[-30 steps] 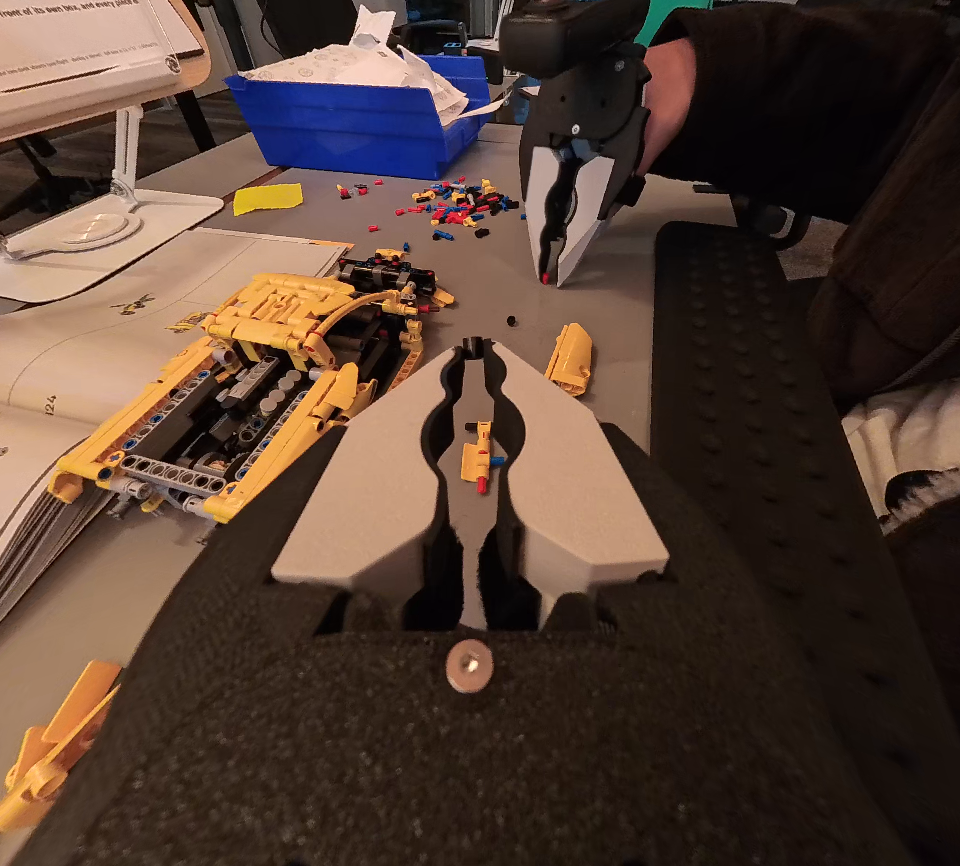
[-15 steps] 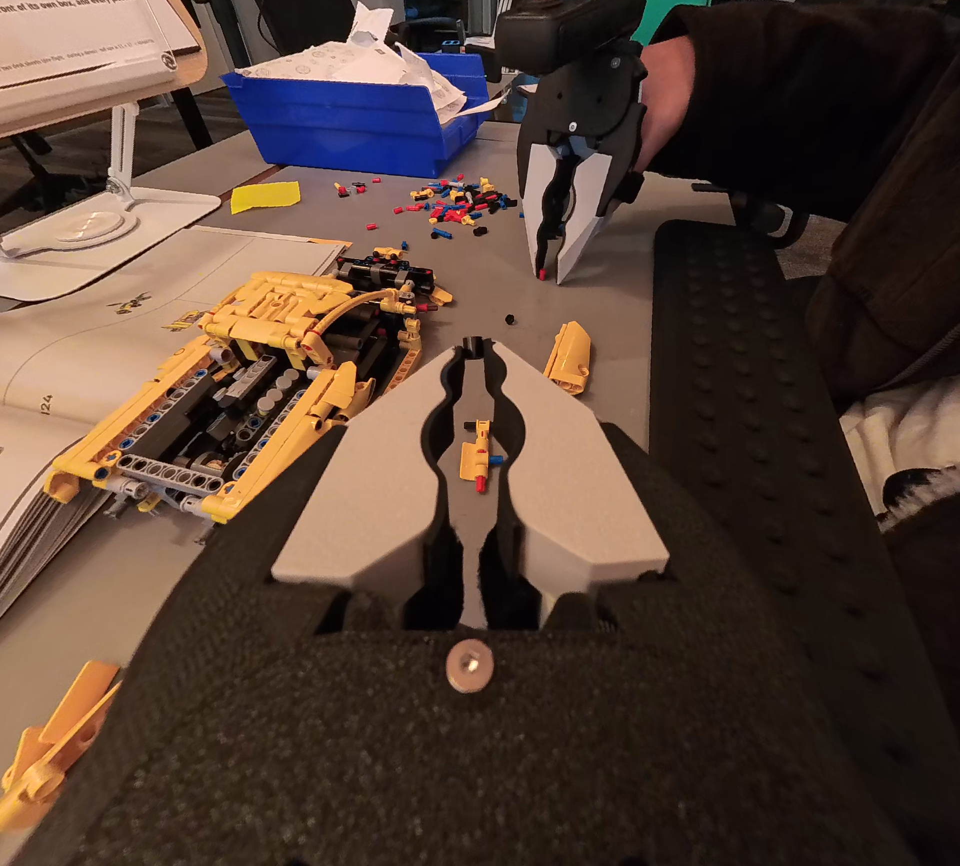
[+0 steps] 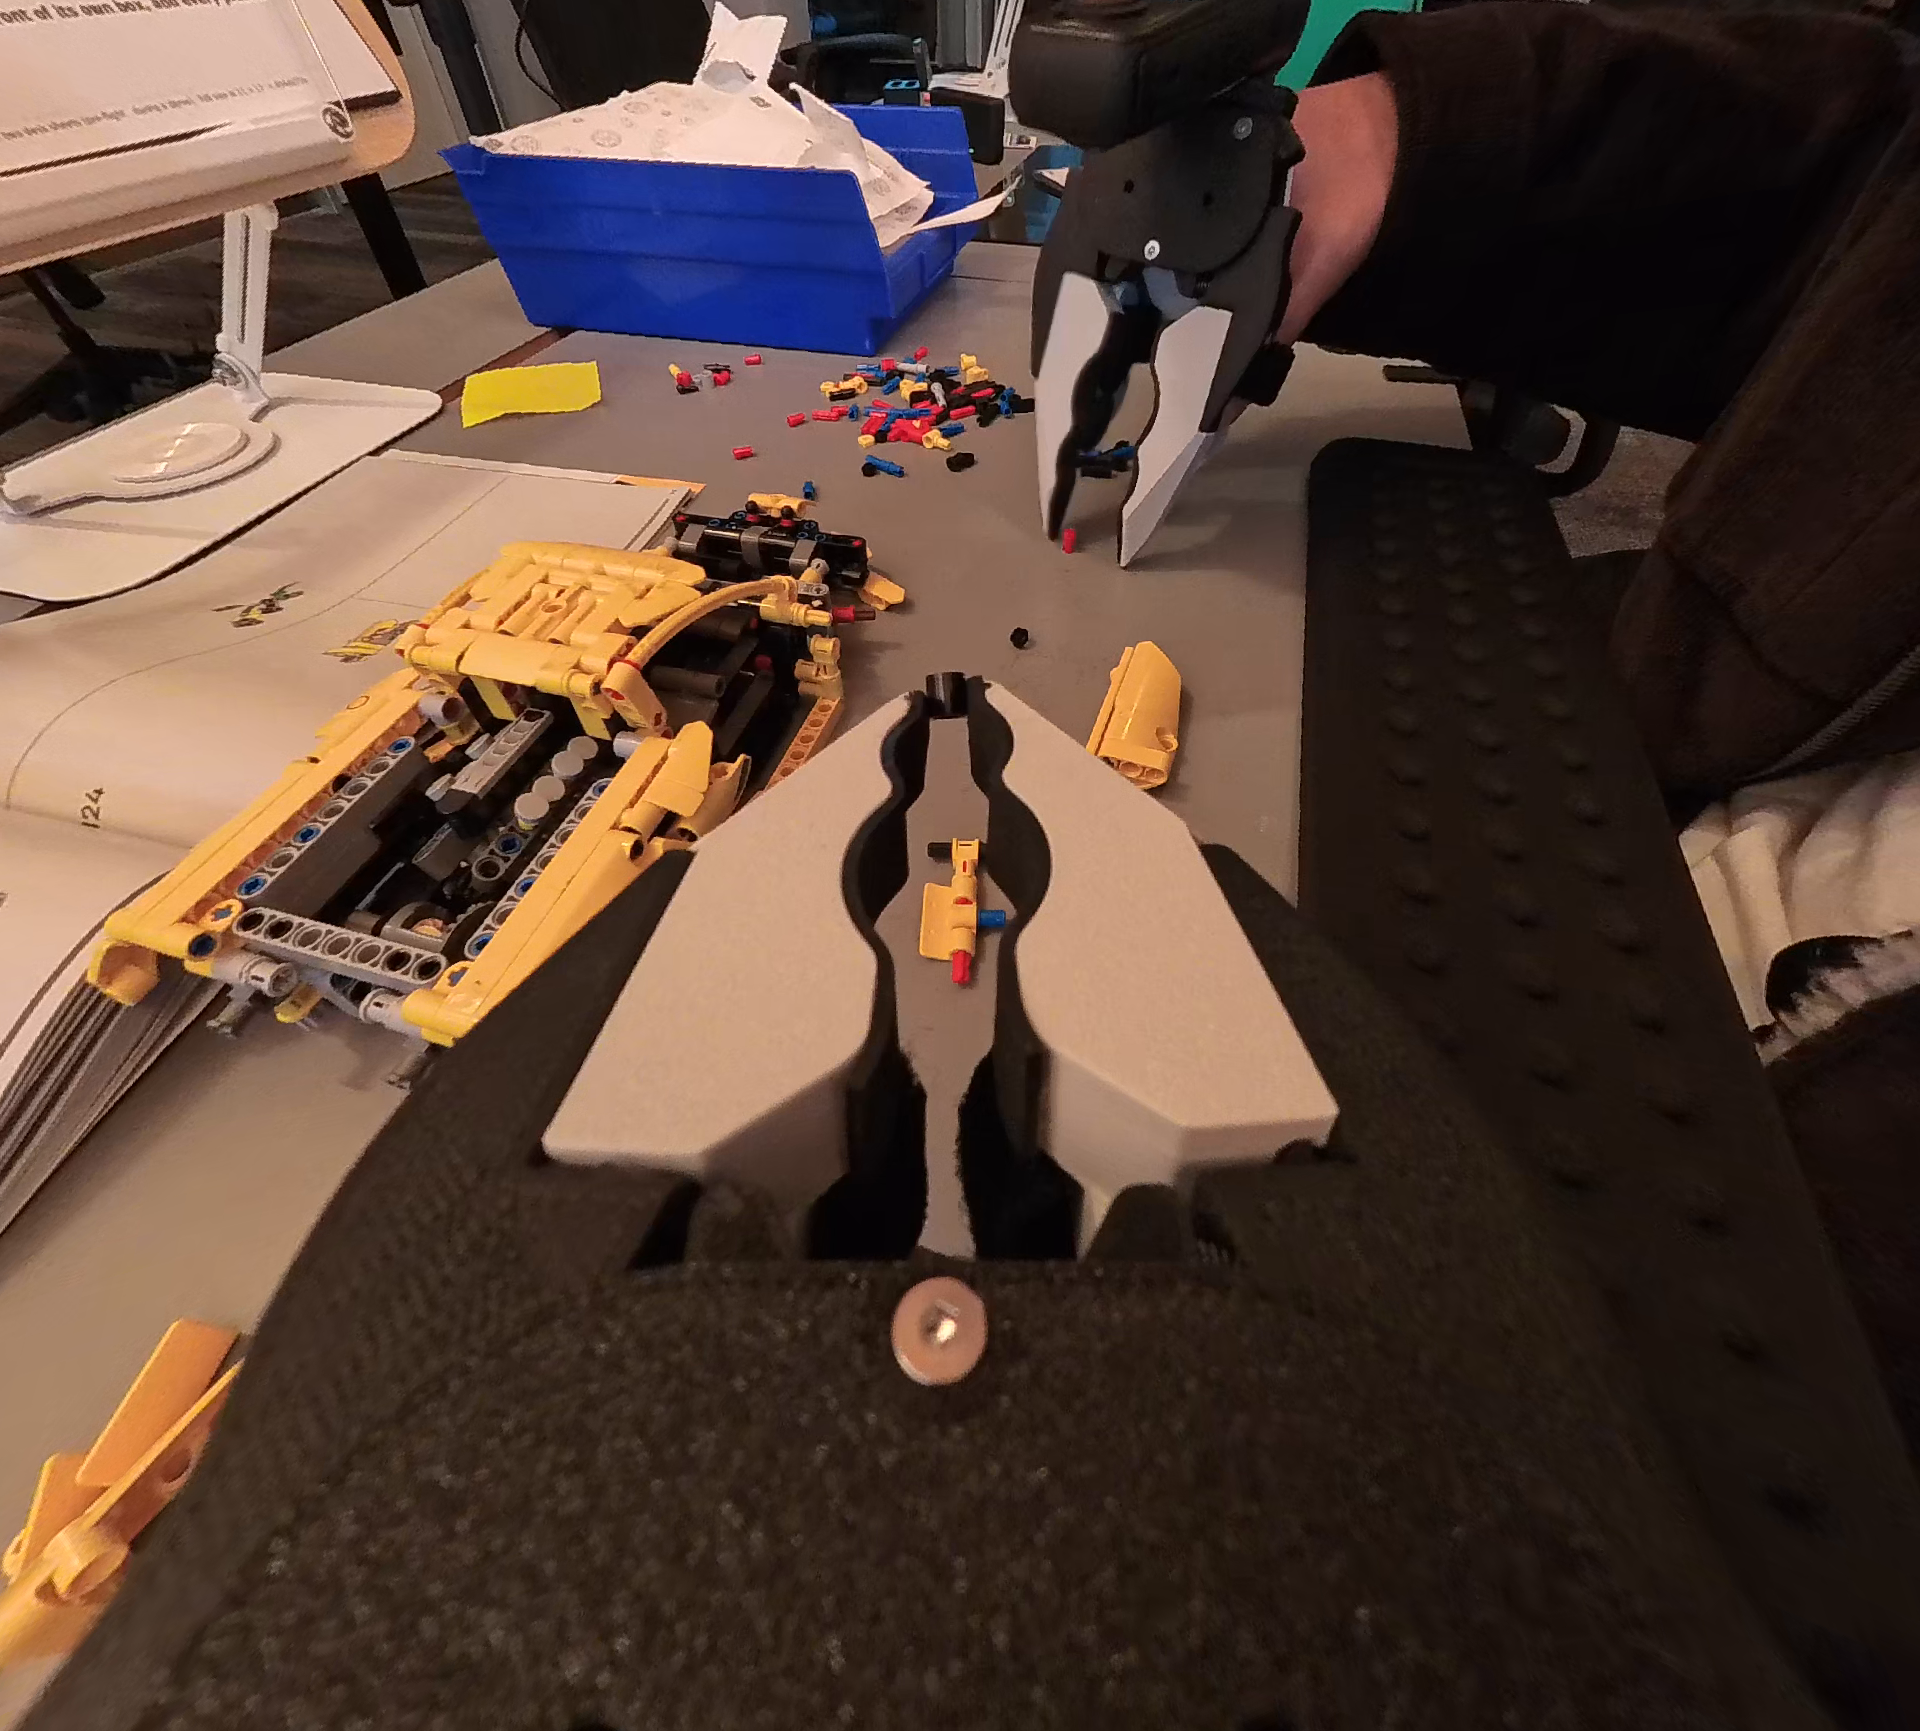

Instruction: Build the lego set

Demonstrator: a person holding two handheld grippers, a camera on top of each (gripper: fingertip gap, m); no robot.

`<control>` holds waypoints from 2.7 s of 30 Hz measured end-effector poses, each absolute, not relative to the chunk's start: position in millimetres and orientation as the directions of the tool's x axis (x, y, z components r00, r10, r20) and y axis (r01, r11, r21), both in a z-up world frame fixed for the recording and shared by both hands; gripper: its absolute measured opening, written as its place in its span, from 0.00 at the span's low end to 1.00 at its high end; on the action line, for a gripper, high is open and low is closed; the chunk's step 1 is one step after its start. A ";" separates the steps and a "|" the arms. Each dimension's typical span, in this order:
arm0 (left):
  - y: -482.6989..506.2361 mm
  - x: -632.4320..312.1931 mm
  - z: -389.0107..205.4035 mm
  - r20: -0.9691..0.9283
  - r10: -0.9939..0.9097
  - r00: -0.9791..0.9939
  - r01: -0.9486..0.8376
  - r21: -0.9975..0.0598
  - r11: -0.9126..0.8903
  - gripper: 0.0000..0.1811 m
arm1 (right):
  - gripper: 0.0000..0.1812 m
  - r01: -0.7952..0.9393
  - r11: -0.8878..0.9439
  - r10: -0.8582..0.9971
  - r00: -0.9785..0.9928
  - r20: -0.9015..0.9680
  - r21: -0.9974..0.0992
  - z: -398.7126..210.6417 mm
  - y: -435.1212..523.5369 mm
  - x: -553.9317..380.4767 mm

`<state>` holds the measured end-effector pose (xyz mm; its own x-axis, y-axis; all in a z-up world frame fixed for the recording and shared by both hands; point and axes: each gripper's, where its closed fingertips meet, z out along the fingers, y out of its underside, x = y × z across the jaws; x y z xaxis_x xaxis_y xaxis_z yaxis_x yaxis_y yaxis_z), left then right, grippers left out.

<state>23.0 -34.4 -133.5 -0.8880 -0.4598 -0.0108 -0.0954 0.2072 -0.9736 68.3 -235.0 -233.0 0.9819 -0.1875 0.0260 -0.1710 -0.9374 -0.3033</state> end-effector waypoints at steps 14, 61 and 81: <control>-34.7 23.1 -134.5 -0.008 -0.459 -0.889 -0.100 -0.973 0.209 0.04 | 0.11 -0.171 -0.931 -0.188 0.982 0.023 -0.324 -230.8 -232.8 73.9; -44.8 0.1 -122.4 -0.064 -0.349 -0.935 -0.008 -0.979 0.202 0.03 | 0.02 -0.023 -0.427 0.283 0.946 -0.157 -0.904 -122.3 -34.3 0.3; 4.1 49.3 -95.7 0.730 -0.128 -0.672 -0.630 -0.654 -0.419 0.04 | 0.17 0.430 -0.455 -0.069 0.856 0.512 -0.780 -104.6 12.4 46.9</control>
